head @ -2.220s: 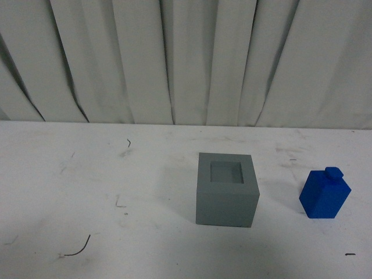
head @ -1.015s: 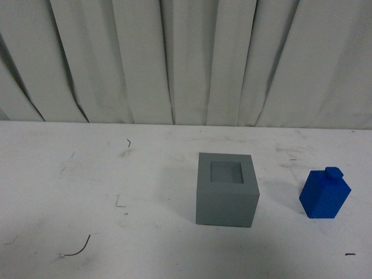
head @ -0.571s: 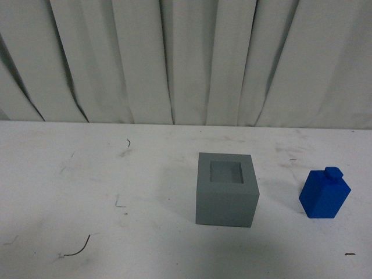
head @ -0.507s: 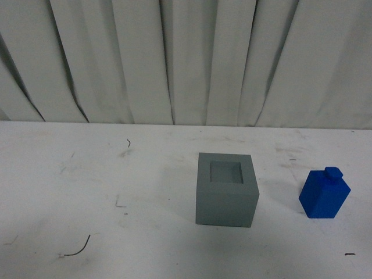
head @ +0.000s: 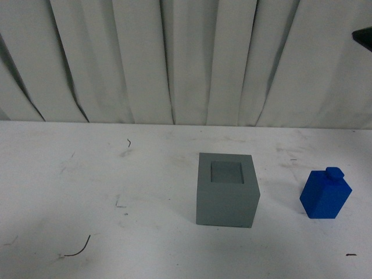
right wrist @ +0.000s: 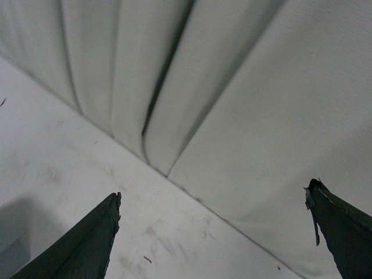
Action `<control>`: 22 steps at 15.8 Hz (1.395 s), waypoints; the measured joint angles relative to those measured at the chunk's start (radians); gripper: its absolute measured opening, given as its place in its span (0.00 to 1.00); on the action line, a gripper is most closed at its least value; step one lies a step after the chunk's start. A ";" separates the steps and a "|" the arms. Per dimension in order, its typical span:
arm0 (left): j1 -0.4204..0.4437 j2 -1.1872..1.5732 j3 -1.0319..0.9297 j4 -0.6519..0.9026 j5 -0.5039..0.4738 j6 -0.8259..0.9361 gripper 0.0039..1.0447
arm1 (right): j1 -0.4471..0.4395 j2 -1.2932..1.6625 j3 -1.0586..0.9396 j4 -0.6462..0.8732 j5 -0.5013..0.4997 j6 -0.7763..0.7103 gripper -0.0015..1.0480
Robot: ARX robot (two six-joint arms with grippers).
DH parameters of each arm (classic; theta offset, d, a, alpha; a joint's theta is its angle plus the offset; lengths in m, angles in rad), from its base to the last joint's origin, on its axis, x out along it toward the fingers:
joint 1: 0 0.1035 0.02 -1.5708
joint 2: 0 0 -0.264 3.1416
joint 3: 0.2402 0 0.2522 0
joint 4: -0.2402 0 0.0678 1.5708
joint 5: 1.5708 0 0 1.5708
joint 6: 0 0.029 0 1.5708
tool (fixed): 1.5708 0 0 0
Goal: Insert blue part into gray base
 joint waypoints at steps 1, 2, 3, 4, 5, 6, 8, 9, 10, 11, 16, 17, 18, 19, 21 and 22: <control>0.000 0.000 0.000 0.000 0.000 0.000 0.94 | 0.005 0.010 0.081 -0.158 -0.063 -0.122 0.94; 0.000 0.000 0.000 0.000 0.000 0.000 0.94 | 0.010 0.033 0.162 -0.320 -0.080 -0.266 0.94; 0.000 0.000 0.000 0.000 0.000 0.000 0.94 | 0.011 0.056 0.231 -0.482 -0.084 -0.402 0.94; 0.000 0.000 0.000 0.000 0.000 0.000 0.94 | 0.011 0.081 0.274 -0.611 -0.086 -0.515 0.94; 0.000 0.000 0.000 0.000 0.000 0.000 0.94 | 0.011 0.105 0.316 -0.744 -0.084 -0.627 0.94; 0.000 0.000 0.000 0.000 0.000 0.000 0.94 | 0.011 0.127 0.356 -0.835 -0.074 -0.719 0.94; 0.000 0.000 0.000 0.000 0.000 0.000 0.94 | 0.010 0.175 0.456 -1.004 -0.056 -0.855 0.94; 0.000 0.000 0.000 0.000 0.000 0.000 0.94 | 0.009 0.201 0.498 -1.083 -0.048 -0.906 0.94; 0.000 0.000 0.000 0.000 0.000 0.000 0.94 | 0.008 0.225 0.531 -1.134 -0.039 -0.940 0.94; 0.000 0.000 0.000 0.000 0.000 0.000 0.94 | 0.003 0.252 0.558 -1.182 -0.014 -0.974 0.94; 0.000 0.000 0.000 0.000 0.000 0.000 0.94 | 0.026 0.334 0.581 -1.248 0.093 -1.088 0.94; 0.000 0.000 0.000 0.000 0.000 0.000 0.94 | 0.033 0.349 0.576 -1.243 0.095 -1.095 0.94; 0.000 0.000 0.000 0.000 0.000 0.000 0.94 | 0.038 0.381 0.547 -1.206 0.108 -1.106 0.94; 0.000 0.000 0.000 0.000 0.000 0.000 0.94 | 0.040 0.394 0.522 -1.208 0.124 -1.117 0.94; 0.000 0.000 0.000 0.000 0.000 0.000 0.94 | 0.045 0.411 0.514 -1.210 0.138 -1.121 0.94; 0.000 0.000 0.000 0.000 0.000 0.000 0.94 | 0.045 0.421 0.509 -1.202 0.145 -1.123 0.94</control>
